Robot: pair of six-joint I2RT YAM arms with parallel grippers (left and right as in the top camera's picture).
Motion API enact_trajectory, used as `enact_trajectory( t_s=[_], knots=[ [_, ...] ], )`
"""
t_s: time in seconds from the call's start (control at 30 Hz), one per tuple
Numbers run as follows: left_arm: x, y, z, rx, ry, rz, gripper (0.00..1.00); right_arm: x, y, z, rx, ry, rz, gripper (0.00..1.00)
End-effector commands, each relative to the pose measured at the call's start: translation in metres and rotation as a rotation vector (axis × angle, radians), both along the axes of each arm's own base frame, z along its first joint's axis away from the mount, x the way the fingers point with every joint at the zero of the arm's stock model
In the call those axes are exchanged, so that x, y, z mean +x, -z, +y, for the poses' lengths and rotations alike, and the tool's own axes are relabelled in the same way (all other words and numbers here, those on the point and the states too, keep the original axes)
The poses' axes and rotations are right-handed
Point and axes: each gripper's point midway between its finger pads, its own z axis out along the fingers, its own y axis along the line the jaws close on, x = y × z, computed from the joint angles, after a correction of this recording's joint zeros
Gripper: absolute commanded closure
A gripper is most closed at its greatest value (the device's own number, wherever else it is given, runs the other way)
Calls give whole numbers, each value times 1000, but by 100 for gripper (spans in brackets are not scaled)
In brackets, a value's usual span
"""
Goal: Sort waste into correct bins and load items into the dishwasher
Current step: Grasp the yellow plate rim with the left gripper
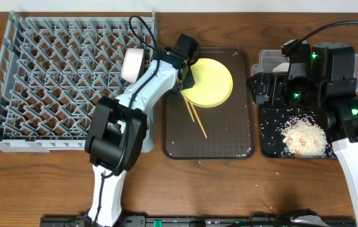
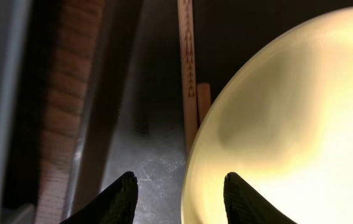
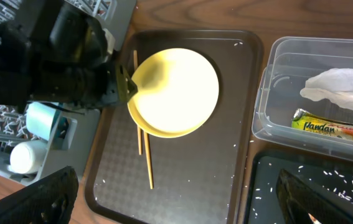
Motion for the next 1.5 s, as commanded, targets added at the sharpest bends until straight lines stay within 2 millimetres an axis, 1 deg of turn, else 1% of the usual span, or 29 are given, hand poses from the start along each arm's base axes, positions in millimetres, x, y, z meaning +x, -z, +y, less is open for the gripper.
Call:
enact_trajectory(
  t_s=[0.0,0.1,0.2,0.3,0.43,0.53,0.6,0.73,1.03,1.3,1.47],
  knots=[
    [-8,16,-5,-32,-15,55,53,1,-2,-1,5,10,-2,1],
    [-10,25,-12,-69,-10,81,54,1,-2,-1,5,10,-2,1],
    [-10,31,-16,-92,-8,96,57,1,-2,-1,5,10,-2,1],
    [-10,32,-13,-95,-25,102,68,1,-2,-1,5,10,-2,1],
    [-10,32,-13,-120,-34,117,78,1,-2,-1,5,10,-2,1],
    [-10,32,-11,-134,-39,125,89,1,-2,-1,5,10,-2,1],
    [-11,33,-10,-132,-43,129,92,1,-2,-1,5,10,-2,1],
    [-12,33,-11,-137,-40,136,92,1,-2,-1,5,10,-2,1],
    [-14,28,-24,-257,0,170,93,1,-2,-1,5,10,-2,1],
    [-8,19,-34,-382,40,174,93,1,-2,-1,5,10,-2,1],
    [-2,12,-44,-455,80,151,93,1,-2,-1,5,10,-2,1]
  ],
)
